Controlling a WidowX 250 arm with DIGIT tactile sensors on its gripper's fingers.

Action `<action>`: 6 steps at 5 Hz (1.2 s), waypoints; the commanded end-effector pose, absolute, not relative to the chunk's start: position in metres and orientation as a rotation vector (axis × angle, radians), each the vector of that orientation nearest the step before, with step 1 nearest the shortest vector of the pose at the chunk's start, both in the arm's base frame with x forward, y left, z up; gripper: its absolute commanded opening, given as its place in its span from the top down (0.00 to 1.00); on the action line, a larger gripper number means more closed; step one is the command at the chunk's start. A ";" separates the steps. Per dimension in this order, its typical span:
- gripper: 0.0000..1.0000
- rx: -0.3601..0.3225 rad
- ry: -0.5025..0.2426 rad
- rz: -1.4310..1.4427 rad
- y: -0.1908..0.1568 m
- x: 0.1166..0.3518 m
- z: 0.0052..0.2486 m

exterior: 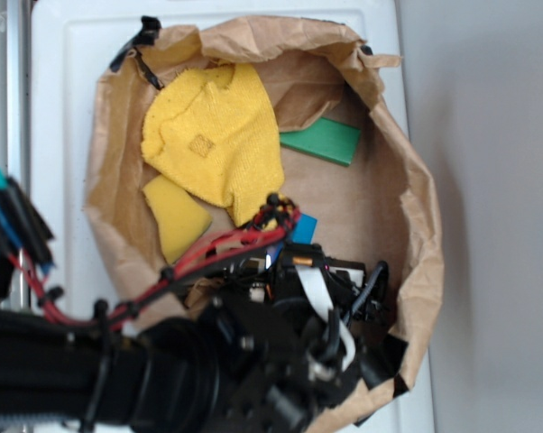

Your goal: Grab the blue block.

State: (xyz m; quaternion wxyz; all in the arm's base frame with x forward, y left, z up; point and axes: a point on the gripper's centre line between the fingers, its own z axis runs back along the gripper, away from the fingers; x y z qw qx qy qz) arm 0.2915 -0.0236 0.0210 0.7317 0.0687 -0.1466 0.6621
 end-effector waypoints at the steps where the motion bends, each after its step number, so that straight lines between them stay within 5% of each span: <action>1: 1.00 -0.021 -0.182 1.433 0.011 0.293 0.114; 2: 1.00 -0.087 -0.177 1.318 0.022 0.290 0.136; 3: 0.00 -0.082 -0.168 1.272 0.031 0.286 0.139; 6: 0.00 0.015 -0.254 1.243 0.016 0.279 0.078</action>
